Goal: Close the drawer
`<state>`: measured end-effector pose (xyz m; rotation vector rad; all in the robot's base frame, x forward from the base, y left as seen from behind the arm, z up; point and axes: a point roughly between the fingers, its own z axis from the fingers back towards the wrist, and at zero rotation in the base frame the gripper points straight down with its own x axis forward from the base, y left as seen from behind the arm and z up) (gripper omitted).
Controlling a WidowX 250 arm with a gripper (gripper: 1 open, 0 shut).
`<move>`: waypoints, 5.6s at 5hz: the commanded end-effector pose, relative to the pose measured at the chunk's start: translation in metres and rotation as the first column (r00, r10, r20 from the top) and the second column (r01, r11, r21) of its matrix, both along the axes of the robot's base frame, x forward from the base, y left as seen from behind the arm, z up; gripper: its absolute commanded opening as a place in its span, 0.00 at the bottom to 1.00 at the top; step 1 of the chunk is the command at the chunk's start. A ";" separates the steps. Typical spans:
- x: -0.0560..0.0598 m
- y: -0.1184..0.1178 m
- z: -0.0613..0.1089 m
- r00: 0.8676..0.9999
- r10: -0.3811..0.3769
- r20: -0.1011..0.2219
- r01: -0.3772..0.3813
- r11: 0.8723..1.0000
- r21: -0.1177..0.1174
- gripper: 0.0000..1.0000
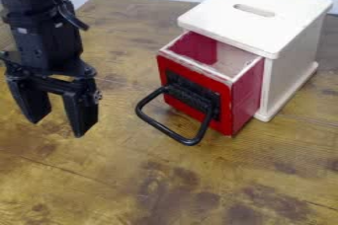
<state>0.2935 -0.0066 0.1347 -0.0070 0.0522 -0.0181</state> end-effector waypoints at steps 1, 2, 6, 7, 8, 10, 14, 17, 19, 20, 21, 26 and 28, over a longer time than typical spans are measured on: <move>0.003 -0.007 -0.004 0.999 0.021 -0.028 -0.021 1.000 0.001 1.00; 0.022 -0.016 -0.029 0.999 -0.029 -0.021 0.029 1.000 0.003 1.00; 0.068 -0.038 -0.067 0.971 -0.239 -0.016 0.239 0.971 0.019 1.00; 0.077 -0.042 -0.066 0.975 -0.221 -0.014 0.221 0.975 0.024 1.00; 0.085 -0.044 -0.066 0.979 -0.203 -0.016 0.203 0.979 0.030 1.00; 0.103 -0.050 -0.062 0.987 -0.157 -0.011 0.158 0.987 0.042 1.00; 0.119 -0.064 -0.049 0.981 -0.194 -0.021 0.195 0.981 0.022 1.00; 0.138 -0.061 -0.040 0.996 -0.078 -0.047 0.079 0.997 0.009 1.00; 0.133 -0.072 -0.038 0.997 -0.046 -0.066 0.046 0.999 -0.005 1.00; 0.129 -0.085 -0.042 0.996 -0.043 -0.076 0.042 0.999 -0.010 1.00; 0.125 -0.104 -0.029 0.998 0.000 -0.068 0.000 1.000 -0.003 1.00; 0.074 -0.061 0.033 0.996 0.087 0.036 -0.084 0.994 -0.068 1.00; 0.078 -0.038 0.028 0.994 0.069 0.079 -0.068 0.998 -0.017 1.00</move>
